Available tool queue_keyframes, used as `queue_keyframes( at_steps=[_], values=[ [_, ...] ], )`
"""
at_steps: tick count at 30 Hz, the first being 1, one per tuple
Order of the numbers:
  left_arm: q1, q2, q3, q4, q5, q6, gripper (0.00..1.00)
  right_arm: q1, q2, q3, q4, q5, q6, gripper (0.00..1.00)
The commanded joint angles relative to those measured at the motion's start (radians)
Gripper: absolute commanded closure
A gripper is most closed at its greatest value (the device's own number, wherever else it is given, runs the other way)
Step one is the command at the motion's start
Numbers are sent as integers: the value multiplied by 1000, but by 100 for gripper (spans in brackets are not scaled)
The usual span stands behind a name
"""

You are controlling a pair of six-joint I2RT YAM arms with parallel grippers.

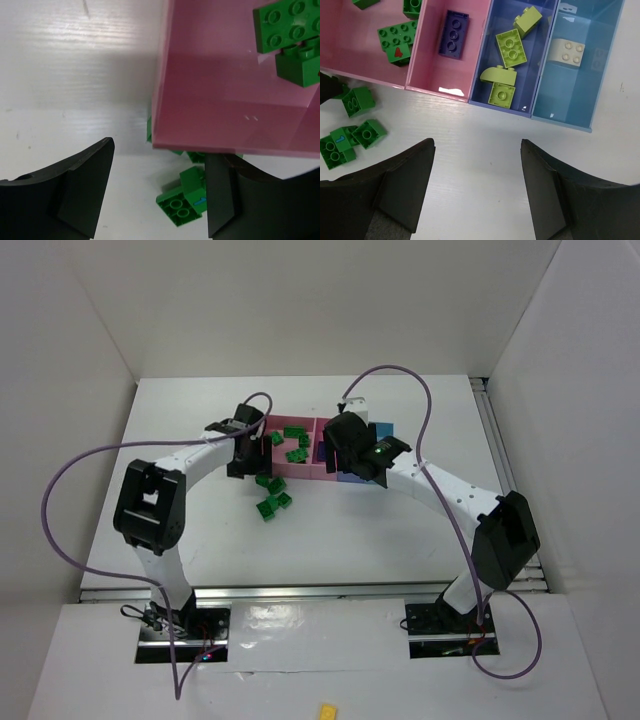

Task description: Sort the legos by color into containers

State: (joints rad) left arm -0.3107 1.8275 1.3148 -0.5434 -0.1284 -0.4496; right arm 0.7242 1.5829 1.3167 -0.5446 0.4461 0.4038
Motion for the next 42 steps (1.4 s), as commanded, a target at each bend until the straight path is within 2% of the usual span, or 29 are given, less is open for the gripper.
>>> queue_keyframes(
  at_steps=[1, 7, 8, 9, 12, 16, 22, 27, 29, 34, 37, 38, 40, 42],
  values=[
    [-5, 45, 63, 56, 19, 34, 24, 9, 0, 36, -8, 22, 10, 23],
    [-5, 98, 81, 56, 19, 34, 40, 9, 0, 36, -17, 22, 10, 23],
    [-5, 98, 81, 43, 19, 23, 51, 9, 0, 45, -17, 22, 10, 23],
    [-5, 98, 81, 43, 10, 23, 54, 9, 0, 46, -26, 22, 10, 23],
    [-5, 76, 61, 19, 10, 23, 55, 9, 0, 46, -26, 22, 10, 23],
    [-5, 27, 34, -13, -13, 14, 63, 9, 0, 55, -26, 22, 10, 23],
    [-5, -109, 35, -92, -50, -8, 63, 9, 0, 55, -17, 13, 10, 23],
    [-5, -172, 151, -113, -16, -17, 63, 18, 0, 46, 8, -59, -11, 23],
    [-5, -151, 216, -122, 25, -17, 63, 58, 0, 23, 46, -105, -22, 23],
    [-5, 102, 527, -179, 91, -26, 63, 116, 12, -30, 132, -252, -31, 23],
    [-5, 240, 707, -257, 101, -26, 33, 159, 51, -39, 179, -335, -69, 23],
    [-5, 260, 747, -304, 101, -35, 15, 159, 60, -39, 198, -351, -80, 23],
    [-5, 271, 793, -319, 101, -35, 7, 170, 103, -18, 207, -389, -80, 23],
    [-5, 225, 778, -328, 75, -35, 0, 182, 136, -1, 207, -389, -80, 25]
  ],
)
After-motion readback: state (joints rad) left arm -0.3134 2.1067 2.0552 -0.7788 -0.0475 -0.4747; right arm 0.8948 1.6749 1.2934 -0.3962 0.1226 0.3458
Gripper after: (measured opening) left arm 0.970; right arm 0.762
